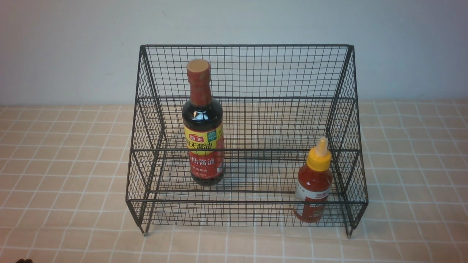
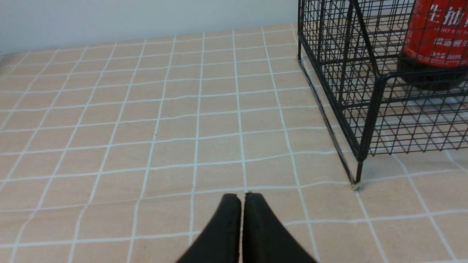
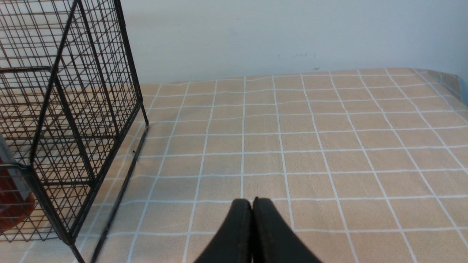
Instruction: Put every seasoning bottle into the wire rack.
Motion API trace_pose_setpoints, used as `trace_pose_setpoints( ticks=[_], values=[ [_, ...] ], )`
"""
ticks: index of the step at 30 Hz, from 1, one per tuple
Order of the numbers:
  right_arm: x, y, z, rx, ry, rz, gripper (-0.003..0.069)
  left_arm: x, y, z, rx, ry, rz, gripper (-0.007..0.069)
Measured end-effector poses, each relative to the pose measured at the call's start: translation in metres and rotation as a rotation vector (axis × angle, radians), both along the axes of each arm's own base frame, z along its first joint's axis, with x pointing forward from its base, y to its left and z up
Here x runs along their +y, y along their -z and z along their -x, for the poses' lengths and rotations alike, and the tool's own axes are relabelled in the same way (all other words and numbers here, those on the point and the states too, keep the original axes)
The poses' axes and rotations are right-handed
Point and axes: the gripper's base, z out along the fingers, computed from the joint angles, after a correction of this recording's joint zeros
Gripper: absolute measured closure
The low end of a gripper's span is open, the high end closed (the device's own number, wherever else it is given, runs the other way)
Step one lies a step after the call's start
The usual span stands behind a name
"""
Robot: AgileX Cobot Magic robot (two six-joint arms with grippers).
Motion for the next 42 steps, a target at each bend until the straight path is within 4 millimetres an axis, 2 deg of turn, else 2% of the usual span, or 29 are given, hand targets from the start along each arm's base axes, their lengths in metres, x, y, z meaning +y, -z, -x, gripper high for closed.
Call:
trace_pose_setpoints(
  ticks=[42],
  values=[
    [0.0000, 0.0000, 0.0000, 0.000, 0.002, -0.009, 0.0673, -0.0003, 0.0004, 0.0001, 0.005, 0.001, 0.006, 0.0631]
  ],
)
